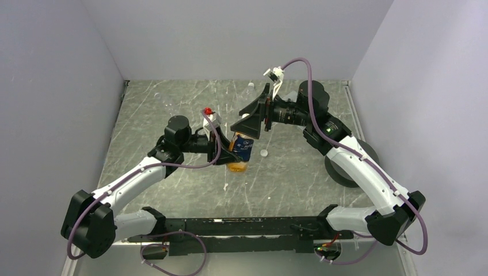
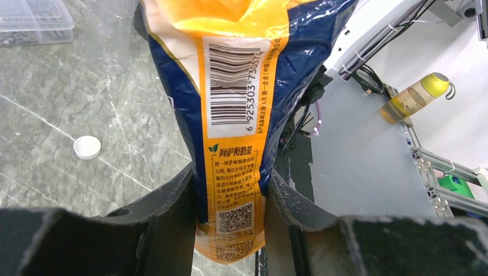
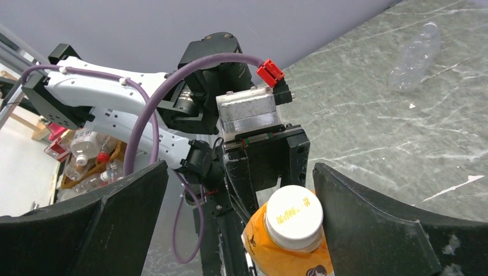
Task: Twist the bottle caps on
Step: Screw the bottle cap onto the plastic bottle, then place the plastic bottle at the center of the board.
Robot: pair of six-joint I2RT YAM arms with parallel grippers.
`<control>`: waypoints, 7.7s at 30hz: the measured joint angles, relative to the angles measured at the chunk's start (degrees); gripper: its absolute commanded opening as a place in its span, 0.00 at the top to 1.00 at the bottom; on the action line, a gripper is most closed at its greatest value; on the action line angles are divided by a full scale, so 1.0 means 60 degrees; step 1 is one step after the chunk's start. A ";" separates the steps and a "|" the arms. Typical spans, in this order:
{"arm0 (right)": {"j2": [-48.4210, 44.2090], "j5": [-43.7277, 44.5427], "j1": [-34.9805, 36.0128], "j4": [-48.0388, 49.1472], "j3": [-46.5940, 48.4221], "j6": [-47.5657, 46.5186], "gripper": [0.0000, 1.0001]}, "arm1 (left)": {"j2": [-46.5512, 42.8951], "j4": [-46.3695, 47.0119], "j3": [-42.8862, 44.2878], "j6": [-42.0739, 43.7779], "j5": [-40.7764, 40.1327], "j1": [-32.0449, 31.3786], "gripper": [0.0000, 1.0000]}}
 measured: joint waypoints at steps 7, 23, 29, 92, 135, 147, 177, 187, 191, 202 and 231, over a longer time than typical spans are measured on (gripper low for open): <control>-0.0011 0.0160 0.0000 -0.0109 0.0000 -0.0142 0.00 | 0.0000 0.0262 -0.0175 -0.0182 0.0098 0.0270 1.00; -0.1282 0.1016 -0.0004 -0.1457 0.0084 -0.0707 0.02 | -0.0302 -0.0302 -0.0222 -0.0055 0.0758 0.0984 1.00; -0.1053 0.1330 -0.0284 -0.2368 0.0601 -0.1158 0.11 | -0.0761 -0.2386 0.0743 0.1464 0.2408 0.0973 1.00; 0.0007 -0.1311 0.0794 -0.1810 0.1177 -0.1217 0.82 | -0.0637 -0.2594 0.0845 0.1319 0.3920 0.0204 1.00; 0.2218 0.8378 0.1439 -0.7169 0.5158 -0.0091 0.00 | -0.0834 -0.3810 0.0827 0.3639 -0.6171 -0.0903 1.00; 0.2528 0.6404 0.1614 -0.7646 0.4240 -0.1056 0.19 | -0.0874 -0.2543 0.0594 0.3850 -0.4798 -0.0903 1.00; 0.1443 0.9843 -0.0783 -0.6113 0.0878 -0.0710 0.71 | -0.0878 -0.3763 0.1563 0.2761 -0.6958 -0.0605 0.01; 0.1905 1.0346 -0.1701 -0.3770 -0.0729 -0.1144 0.70 | -0.0878 -0.4849 0.1931 0.1355 -0.7224 0.0503 0.00; 0.2368 1.0349 -0.1883 -0.3166 -0.0827 -0.1359 0.69 | -0.0605 -0.5176 0.2208 0.1118 -0.7118 0.0659 0.01; 0.3020 1.0189 -0.2193 -0.2681 -0.0900 -0.1486 0.62 | -0.0284 -0.5832 0.2532 0.1078 -0.7333 0.0670 0.01; 0.3136 0.9737 -0.2346 -0.2510 -0.1129 -0.1377 0.18 | -0.0117 -0.6080 0.2634 0.1086 -0.7333 0.0688 0.00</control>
